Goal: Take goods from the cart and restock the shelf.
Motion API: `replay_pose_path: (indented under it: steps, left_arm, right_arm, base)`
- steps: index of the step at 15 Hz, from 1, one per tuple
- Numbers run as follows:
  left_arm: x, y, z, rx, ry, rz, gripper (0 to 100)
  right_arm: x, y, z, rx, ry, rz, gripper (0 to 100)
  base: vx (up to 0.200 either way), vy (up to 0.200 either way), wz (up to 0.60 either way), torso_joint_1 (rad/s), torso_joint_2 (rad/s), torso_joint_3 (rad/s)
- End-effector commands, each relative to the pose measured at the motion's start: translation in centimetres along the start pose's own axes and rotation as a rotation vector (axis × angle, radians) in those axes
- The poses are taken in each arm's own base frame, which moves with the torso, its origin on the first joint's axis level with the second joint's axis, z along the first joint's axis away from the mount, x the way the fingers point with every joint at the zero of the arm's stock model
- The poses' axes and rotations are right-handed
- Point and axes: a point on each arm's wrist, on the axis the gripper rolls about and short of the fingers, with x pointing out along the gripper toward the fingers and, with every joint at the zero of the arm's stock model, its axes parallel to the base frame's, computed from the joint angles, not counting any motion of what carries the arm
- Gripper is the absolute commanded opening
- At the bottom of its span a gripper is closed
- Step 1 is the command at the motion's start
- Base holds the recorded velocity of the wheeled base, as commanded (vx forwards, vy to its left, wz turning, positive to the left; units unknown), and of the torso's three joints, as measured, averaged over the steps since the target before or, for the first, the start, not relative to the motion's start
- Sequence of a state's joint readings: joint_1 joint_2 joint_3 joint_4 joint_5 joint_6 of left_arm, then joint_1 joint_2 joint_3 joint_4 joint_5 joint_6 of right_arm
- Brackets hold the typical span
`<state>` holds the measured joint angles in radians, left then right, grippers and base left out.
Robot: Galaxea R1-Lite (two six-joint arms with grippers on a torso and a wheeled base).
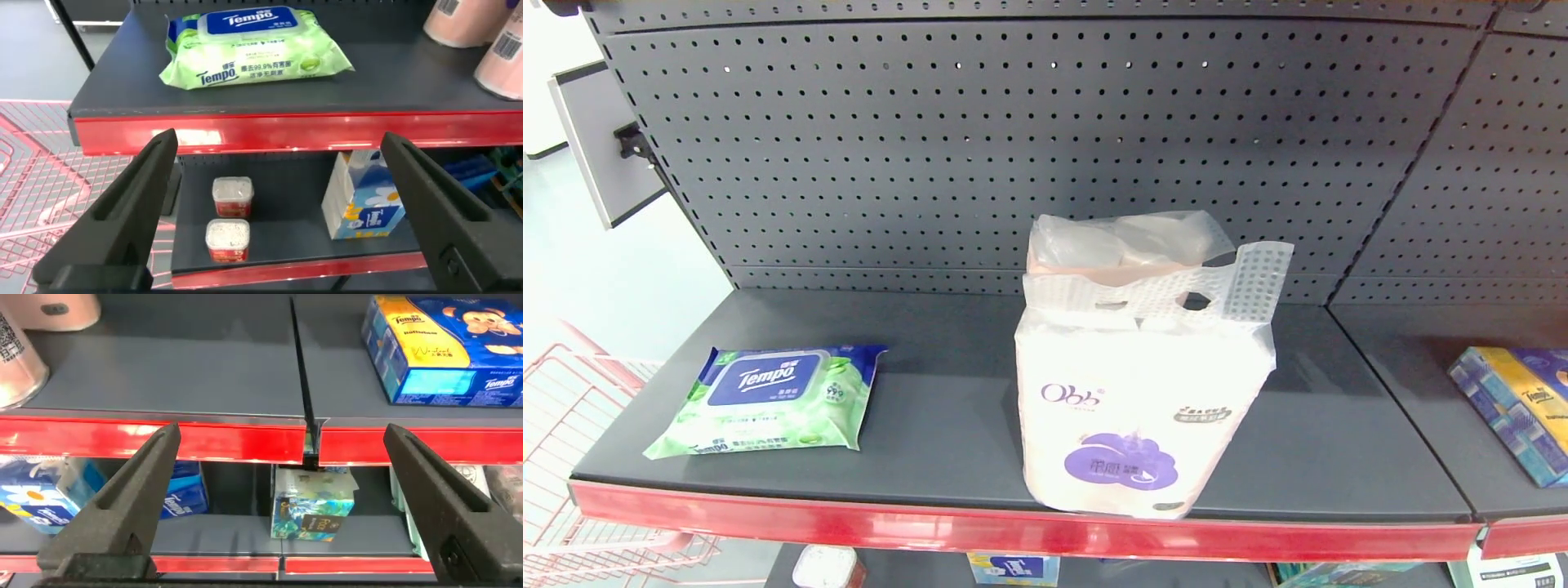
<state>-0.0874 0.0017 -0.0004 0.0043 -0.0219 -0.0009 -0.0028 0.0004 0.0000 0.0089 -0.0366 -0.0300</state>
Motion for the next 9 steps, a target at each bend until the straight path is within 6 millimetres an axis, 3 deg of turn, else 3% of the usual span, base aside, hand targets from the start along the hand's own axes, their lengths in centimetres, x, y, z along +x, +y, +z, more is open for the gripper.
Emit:
replay_pose_path:
  steps: [1, 9]
  left_arm:
    - [-0.01, 0.0, -0.02, -0.001, -0.001, 0.0, 100]
    - [-0.01, 0.0, -0.02, 0.001, -0.001, 0.0, 100]
  right_arm:
    - [0.01, 0.0, 0.0, -0.001, 0.001, 0.001, 100]
    - [0.01, -0.01, 0.0, -0.002, 0.001, -0.004, 100]
  base:
    - [0.0, 0.0, 0.0, 0.0, 0.0, 0.0]
    - [0.0, 0.0, 0.0, 0.0, 0.0, 0.0]
